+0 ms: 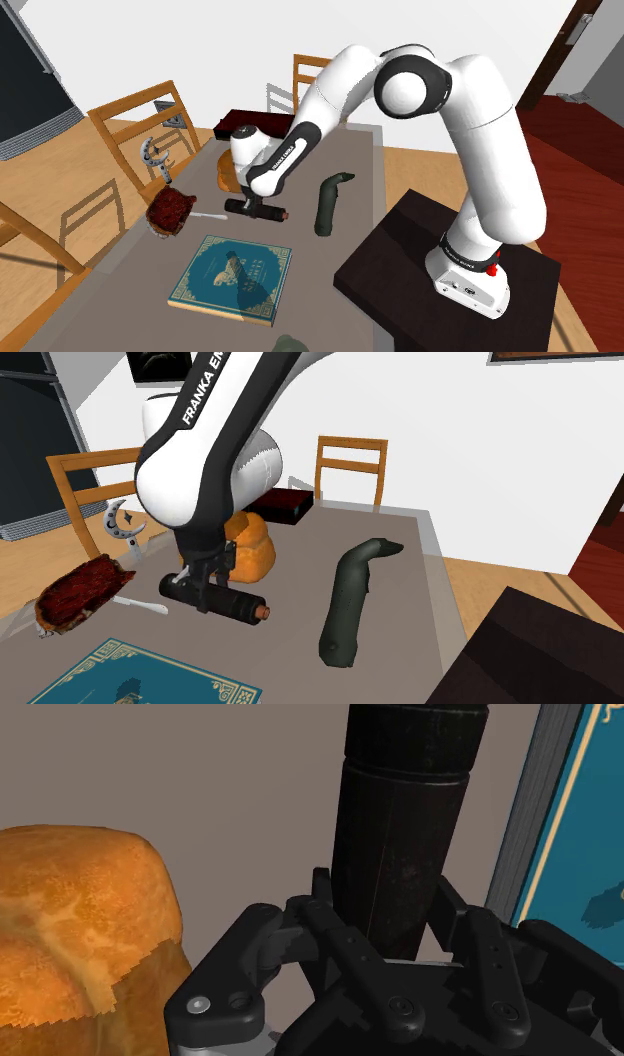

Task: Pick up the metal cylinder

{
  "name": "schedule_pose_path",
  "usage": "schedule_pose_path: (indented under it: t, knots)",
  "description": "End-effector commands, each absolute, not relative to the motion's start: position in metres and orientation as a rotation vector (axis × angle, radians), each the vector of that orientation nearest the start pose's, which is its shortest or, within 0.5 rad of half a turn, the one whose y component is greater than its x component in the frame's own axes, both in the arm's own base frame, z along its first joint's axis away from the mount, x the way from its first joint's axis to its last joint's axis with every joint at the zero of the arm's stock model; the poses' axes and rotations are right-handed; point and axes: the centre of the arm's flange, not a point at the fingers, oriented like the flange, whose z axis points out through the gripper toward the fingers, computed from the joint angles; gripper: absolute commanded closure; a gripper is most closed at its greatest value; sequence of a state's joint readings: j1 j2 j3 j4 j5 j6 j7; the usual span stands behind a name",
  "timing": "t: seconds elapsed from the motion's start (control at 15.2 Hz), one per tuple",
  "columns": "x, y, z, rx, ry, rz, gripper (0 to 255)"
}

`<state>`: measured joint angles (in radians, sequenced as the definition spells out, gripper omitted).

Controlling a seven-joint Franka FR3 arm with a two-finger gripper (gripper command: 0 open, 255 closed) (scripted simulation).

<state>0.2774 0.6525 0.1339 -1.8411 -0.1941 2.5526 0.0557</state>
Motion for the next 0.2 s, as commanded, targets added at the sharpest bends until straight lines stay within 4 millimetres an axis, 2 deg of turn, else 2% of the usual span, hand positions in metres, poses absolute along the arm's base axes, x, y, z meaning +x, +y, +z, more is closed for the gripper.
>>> schedule_pose_path:
  t: [0.0,0.13]
  knots:
    - [0.5961,0.2568,0.1899,-3.064,-0.756,-0.118,255]
    - [0.5961,0.2568,0.1907,-3.064,-0.756,-0.118,255]
